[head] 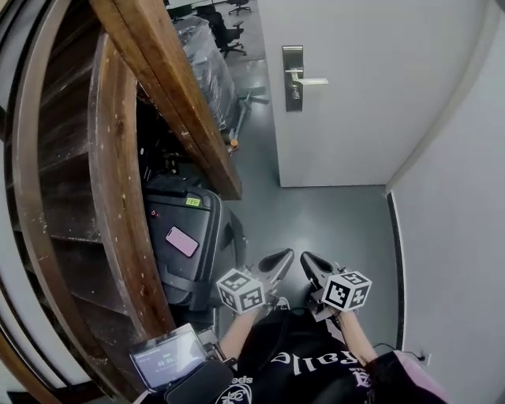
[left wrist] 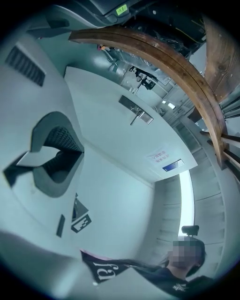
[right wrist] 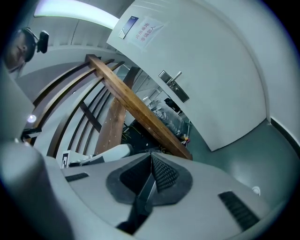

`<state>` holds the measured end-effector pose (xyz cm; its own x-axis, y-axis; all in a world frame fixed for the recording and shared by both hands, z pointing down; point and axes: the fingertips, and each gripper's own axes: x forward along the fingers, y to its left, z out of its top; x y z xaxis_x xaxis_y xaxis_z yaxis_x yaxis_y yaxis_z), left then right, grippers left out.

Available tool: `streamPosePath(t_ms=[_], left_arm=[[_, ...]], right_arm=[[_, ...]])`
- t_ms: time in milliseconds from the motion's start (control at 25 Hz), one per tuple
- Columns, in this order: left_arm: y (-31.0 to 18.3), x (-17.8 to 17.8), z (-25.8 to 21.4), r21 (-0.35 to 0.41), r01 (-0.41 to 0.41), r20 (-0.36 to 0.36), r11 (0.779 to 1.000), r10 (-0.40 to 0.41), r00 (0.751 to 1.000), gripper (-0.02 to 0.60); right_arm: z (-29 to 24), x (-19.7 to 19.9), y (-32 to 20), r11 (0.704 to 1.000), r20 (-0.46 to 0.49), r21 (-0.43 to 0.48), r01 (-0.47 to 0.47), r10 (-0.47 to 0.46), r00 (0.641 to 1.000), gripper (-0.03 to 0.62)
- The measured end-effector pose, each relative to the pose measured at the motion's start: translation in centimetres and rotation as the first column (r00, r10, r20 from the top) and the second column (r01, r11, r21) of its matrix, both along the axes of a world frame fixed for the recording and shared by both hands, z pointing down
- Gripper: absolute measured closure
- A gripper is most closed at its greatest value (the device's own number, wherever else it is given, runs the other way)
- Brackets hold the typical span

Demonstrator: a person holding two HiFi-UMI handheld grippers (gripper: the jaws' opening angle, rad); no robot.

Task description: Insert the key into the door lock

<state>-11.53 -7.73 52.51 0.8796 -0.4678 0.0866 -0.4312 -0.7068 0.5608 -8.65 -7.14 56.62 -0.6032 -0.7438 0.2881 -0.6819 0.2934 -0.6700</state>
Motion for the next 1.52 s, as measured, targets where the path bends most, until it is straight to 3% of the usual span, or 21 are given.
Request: streamPosePath(t_ms=[200, 520, 920, 1200, 1520], left_arm=[[3.0, -0.2, -0.2, 0.003, -0.02, -0.02, 1.0, 0.02, 1.0, 0.577], [7.7, 0.3, -0.5, 0.054, -0.015, 0.043, 0.998, 0.012, 0.999, 0.577], [18.4, 6.1, 0.2, 0.051, -0.009, 0.073, 0.999, 0.005, 0.997, 0.577], [27.9, 7.0, 1.1, 0.043, 0.036, 0.096, 0.998, -0.04, 0.995, 0.577], [36.3, 6.4, 2.6, 0.065, 0.066, 0.17, 0.996, -0.076, 0.982, 0.577]], right_arm=[[-0.9, 0.0, 4.4, 1.0, -0.061, 0.012, -0.021, 0.022, 0.998, 0.575], [-1.7, 1.0, 9.5, 0.999, -0.027, 0.029, -0.035, 0.035, 0.999, 0.574], [-1.0, 8.4, 20.8, 0.996, -0.014, 0.031, -0.081, 0.082, 0.997, 0.574], [-0.7, 8.7, 29.1, 0.998, -0.008, 0.051, -0.028, 0.028, 1.0, 0.574], [0.5, 7.9, 36.3, 0.998, 0.006, 0.039, 0.042, -0.042, 0.999, 0.574]])
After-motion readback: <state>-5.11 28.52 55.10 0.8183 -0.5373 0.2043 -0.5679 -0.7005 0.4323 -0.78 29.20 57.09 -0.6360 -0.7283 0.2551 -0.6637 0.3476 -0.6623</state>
